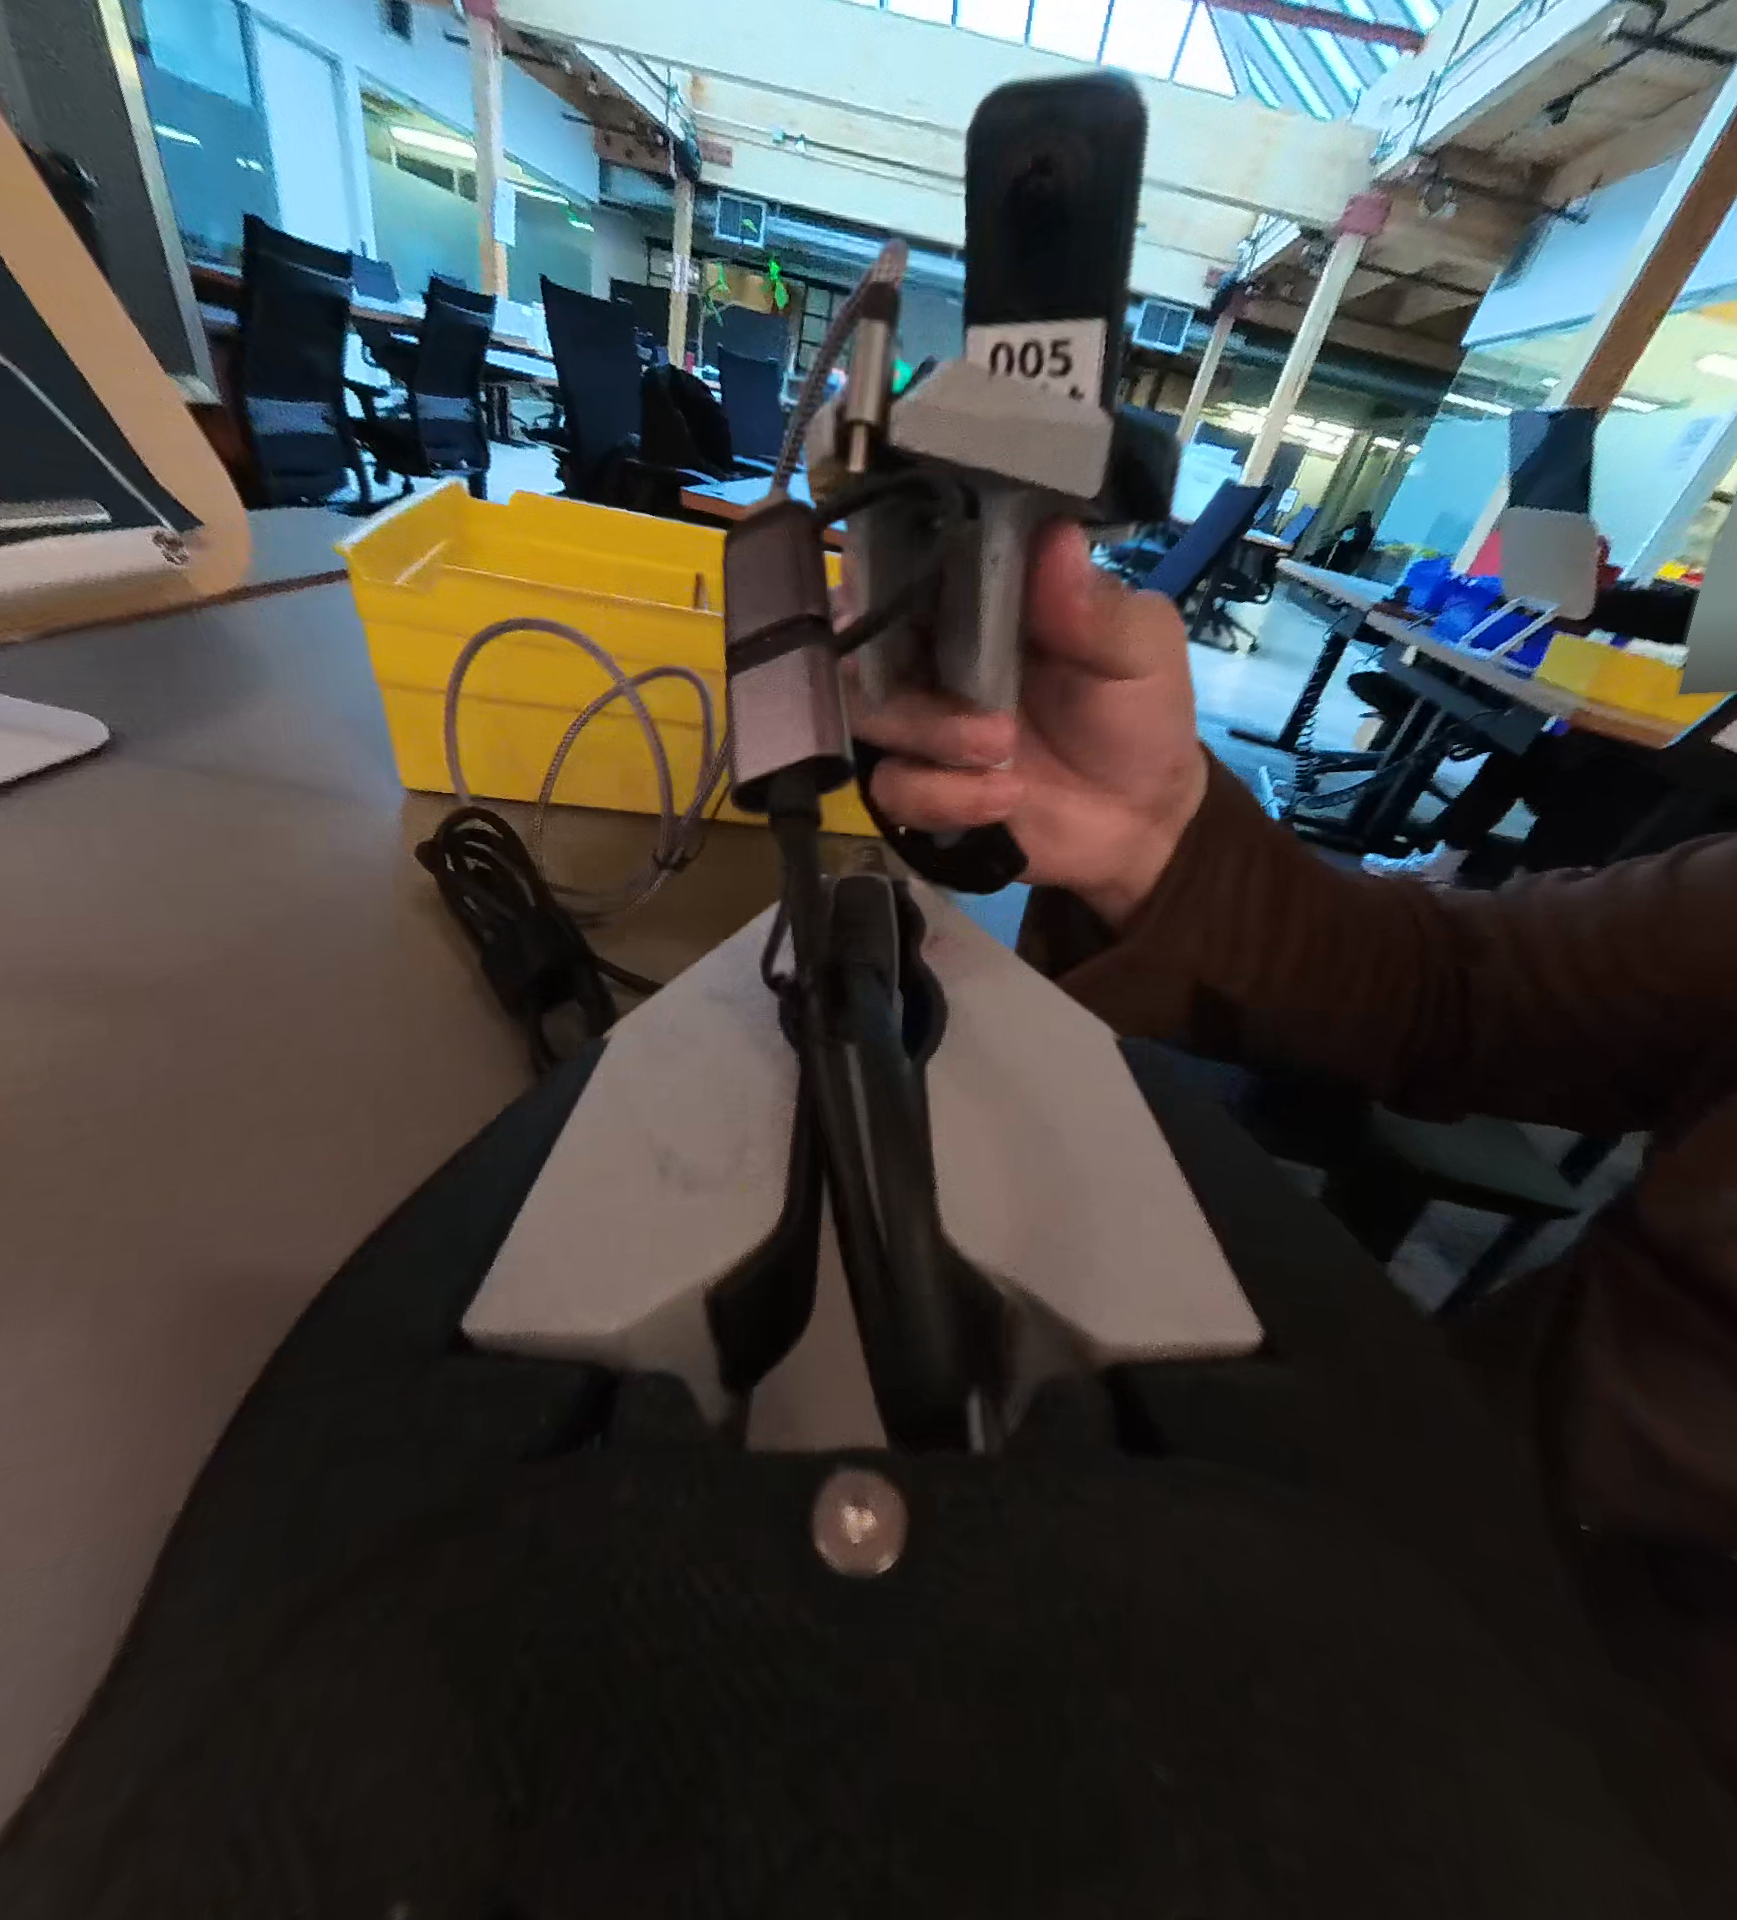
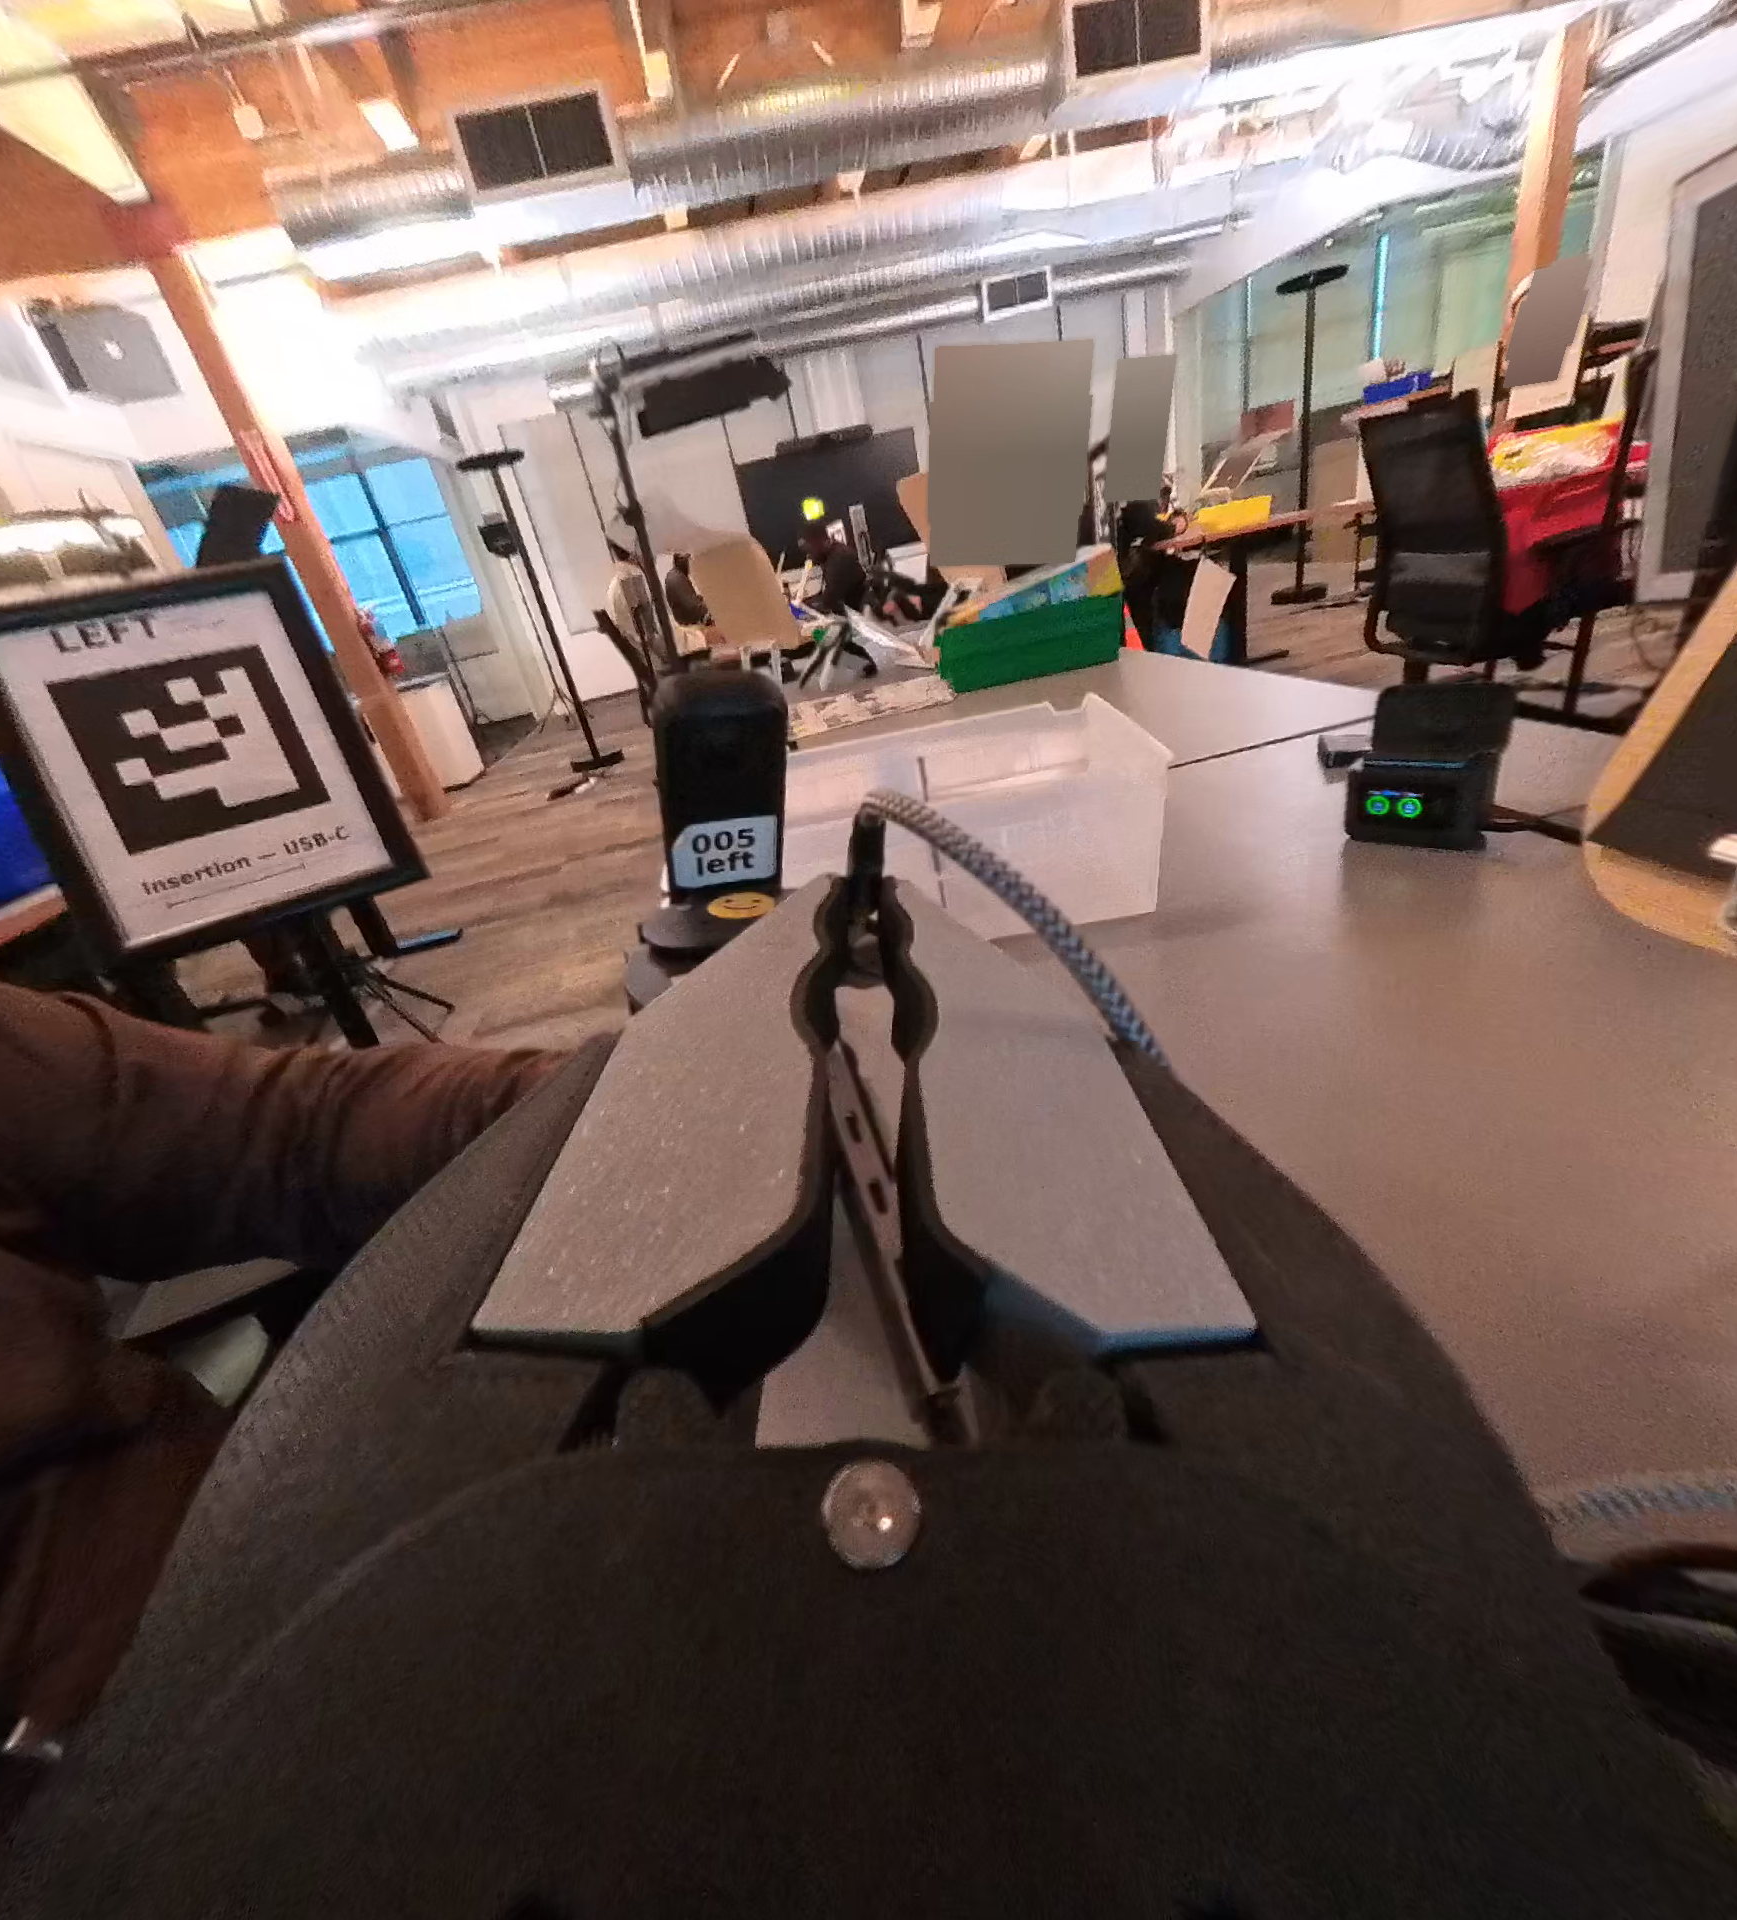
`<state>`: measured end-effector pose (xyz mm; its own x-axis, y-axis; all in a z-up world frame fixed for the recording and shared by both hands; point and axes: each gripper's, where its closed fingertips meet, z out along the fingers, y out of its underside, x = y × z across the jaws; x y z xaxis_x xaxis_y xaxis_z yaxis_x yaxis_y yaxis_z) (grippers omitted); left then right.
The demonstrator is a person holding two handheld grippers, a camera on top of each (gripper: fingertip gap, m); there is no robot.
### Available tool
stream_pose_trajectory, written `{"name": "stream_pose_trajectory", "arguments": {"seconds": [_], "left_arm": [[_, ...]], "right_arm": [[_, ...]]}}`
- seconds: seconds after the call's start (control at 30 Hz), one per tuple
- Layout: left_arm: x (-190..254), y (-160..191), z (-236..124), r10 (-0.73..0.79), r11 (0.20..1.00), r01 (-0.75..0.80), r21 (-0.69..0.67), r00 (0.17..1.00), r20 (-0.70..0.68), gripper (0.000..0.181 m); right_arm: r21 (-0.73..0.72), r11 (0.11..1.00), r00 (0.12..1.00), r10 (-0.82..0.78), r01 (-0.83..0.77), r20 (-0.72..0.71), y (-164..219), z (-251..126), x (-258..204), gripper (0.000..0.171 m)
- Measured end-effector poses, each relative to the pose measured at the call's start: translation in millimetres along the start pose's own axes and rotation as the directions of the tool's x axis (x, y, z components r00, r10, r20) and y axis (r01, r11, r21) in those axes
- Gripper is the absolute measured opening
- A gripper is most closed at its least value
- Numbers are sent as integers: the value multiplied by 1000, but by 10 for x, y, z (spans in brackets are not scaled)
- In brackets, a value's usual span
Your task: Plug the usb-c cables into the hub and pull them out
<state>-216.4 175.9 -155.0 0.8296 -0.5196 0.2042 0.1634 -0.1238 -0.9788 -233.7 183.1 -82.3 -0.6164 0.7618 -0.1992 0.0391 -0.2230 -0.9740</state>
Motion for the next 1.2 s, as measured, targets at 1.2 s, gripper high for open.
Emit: {"name": "stream_pose_trajectory", "arguments": {"seconds": [1.2], "left_arm": [[-61,-39,-49,134,991,-136,8,985,104,7]], "right_arm": [[-556,806,721,-507,204,-471,-1881,-2005,141,3]]}}
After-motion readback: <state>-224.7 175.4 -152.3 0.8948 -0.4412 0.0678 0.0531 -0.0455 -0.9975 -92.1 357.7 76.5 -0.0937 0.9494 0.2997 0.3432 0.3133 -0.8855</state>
